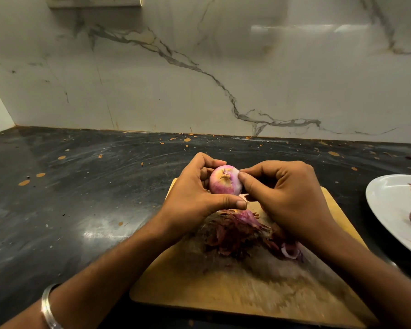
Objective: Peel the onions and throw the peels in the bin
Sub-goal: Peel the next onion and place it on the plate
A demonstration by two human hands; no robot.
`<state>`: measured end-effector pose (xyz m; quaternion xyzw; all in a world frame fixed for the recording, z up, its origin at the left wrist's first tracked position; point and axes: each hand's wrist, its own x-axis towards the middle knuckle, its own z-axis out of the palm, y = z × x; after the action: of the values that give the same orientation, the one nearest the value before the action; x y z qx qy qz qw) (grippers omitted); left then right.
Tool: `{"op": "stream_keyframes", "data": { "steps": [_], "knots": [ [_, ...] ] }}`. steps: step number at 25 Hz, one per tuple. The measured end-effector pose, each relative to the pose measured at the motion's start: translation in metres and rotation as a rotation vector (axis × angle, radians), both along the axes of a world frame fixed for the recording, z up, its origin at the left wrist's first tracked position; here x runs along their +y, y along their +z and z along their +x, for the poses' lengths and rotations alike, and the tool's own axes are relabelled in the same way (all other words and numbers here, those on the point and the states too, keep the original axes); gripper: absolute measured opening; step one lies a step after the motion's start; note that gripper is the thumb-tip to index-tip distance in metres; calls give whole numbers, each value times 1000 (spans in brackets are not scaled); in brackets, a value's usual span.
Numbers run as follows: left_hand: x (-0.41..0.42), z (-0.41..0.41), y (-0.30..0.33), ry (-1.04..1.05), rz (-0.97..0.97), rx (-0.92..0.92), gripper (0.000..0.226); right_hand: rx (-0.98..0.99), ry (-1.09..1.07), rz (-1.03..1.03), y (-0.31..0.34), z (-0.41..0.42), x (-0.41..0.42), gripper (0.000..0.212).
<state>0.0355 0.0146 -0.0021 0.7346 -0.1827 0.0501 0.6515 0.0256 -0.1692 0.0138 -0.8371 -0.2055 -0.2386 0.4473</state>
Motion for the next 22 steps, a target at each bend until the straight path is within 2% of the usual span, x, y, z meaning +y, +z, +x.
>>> {"op": "stream_keyframes", "data": {
  "steps": [4,7,16,19,22],
  "knots": [
    [0,1,-2,-3,18,5,76,-111,-15,-108,0,1,1,8],
    [2,3,-2,12,1,13,76,-62,25,-78,0,2,-1,9],
    [-2,0,-4,-3,13,63,76,-148,-58,-162,0,3,1,4],
    [-1,2,0,-57,-106,148,67,-28,-66,35,2,4,0,7],
    [0,3,4,-146,-224,247,59,286,13,402,6,6,-3,6]
  ]
}}
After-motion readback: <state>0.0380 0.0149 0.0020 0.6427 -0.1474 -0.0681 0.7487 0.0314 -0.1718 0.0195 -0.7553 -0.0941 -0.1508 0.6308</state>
